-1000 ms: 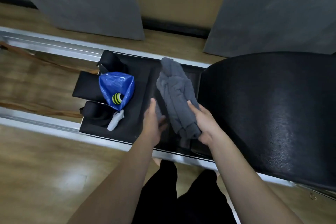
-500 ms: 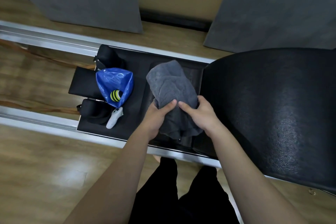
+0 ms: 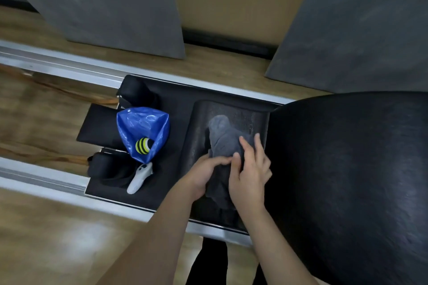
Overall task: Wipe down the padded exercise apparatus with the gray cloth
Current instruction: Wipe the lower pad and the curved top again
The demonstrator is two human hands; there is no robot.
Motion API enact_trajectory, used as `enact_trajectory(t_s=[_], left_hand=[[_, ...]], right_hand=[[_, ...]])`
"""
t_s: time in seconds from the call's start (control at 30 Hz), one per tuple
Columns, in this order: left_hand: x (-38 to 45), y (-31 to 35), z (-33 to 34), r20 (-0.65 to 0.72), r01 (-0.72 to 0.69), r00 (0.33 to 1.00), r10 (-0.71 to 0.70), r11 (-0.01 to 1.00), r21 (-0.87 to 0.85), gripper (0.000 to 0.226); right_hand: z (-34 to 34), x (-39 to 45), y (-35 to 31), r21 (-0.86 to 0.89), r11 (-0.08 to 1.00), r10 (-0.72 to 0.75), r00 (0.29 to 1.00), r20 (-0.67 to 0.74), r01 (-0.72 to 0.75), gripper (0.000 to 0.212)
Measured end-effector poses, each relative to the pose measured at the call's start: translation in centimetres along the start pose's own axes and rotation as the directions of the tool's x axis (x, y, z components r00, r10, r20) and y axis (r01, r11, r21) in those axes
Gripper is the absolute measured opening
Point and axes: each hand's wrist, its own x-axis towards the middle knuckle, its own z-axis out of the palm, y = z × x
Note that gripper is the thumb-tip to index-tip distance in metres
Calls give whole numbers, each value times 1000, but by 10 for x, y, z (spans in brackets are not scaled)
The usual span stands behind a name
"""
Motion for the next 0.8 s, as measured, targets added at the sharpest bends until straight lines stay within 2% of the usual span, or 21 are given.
enact_trajectory(t_s=[0.07,0.1,0.13,0.17,0.2,0.23,0.27,0.3,0.4,0.5,0.57,0.67,0.8], left_hand=[[23,10,-6,-16,-19,1000,20,997,74,28],[34,11,-11,-89,-44,994,62,980,192,26],[47,9,-18,-185,-69,971,151,920,385,29],[61,2,-28,-288,-62,912,292,792,607,38],[71,-7,-40,-365,-4,813,453,632,775,47],[76,-16,-50,-412,51,709,572,541,839,49],[80,-26,-58,-456,75,628,630,535,842,47],[82,-34,-64,-503,89,595,627,570,817,46],[93,-57,-80,-582,157,651,487,664,731,56],[101,-68,-82,-575,114,650,497,684,720,59],[102,-68,-81,-578,80,628,521,695,714,57],[100,-70,-82,-590,28,616,521,734,678,49],[99,-71,-83,-600,-9,614,513,765,644,49]], right_hand=[[16,15,6,-107,990,-96,994,-58,90,46],[26,23,13,-150,984,-101,995,-8,99,46],[36,31,19,-180,980,-77,994,71,89,45],[50,37,28,-208,976,-39,987,157,71,46],[62,39,35,-246,967,-11,977,214,65,48],[71,40,41,-285,955,-12,973,232,80,49],[77,40,44,-318,943,-27,976,216,97,51],[80,42,45,-344,933,-45,983,179,106,54],[89,54,43,-416,905,-30,989,145,89,82],[99,68,38,-428,901,33,974,225,69,106],[107,74,35,-413,909,33,975,219,62,105],[112,91,33,-398,916,21,988,156,43,91],[111,147,26,-372,928,58,993,102,-16,81]])
